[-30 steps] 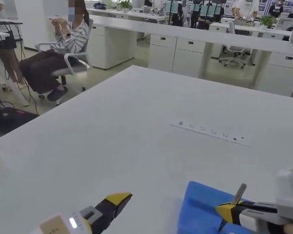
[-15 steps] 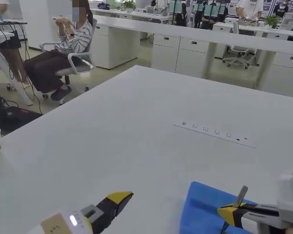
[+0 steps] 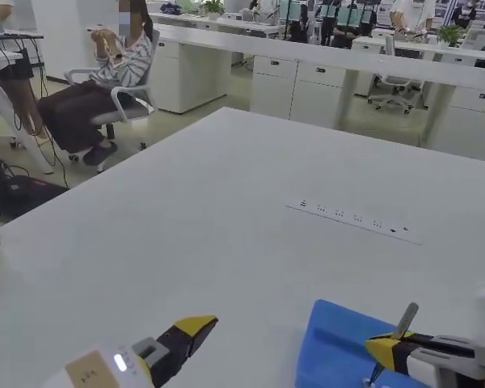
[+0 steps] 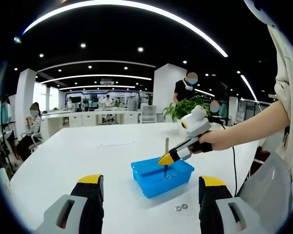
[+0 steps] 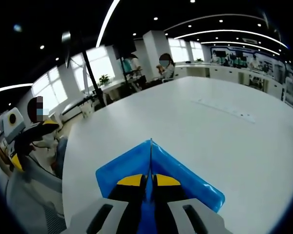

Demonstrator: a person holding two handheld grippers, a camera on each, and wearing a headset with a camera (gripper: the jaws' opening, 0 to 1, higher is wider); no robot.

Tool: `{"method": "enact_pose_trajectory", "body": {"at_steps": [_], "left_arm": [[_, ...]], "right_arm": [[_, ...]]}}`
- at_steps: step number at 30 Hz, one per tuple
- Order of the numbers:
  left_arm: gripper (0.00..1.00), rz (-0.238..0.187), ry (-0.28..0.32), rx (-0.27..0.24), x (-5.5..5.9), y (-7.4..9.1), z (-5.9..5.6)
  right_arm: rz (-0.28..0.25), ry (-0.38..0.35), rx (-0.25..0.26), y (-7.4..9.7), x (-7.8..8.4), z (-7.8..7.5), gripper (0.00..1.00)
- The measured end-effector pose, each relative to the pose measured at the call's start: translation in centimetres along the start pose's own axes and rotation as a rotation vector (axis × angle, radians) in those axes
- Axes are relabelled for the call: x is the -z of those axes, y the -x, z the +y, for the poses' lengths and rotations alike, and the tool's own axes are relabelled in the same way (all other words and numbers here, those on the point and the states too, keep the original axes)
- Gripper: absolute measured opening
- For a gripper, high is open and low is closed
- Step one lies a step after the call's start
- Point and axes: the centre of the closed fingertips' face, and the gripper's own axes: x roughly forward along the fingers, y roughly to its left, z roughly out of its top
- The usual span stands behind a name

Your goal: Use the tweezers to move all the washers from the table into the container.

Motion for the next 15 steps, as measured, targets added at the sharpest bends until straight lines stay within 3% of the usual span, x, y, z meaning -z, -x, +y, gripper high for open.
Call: {"method": "enact_pose_trajectory", "body": {"at_steps": [15], "left_arm": [[0.80, 0.003, 0.000, 0.004, 0.1, 0.0, -0.1]], "right_arm": [[-0.125, -0.062, -0.026, 2.4, -2.3, 2.6, 0.04]]}}
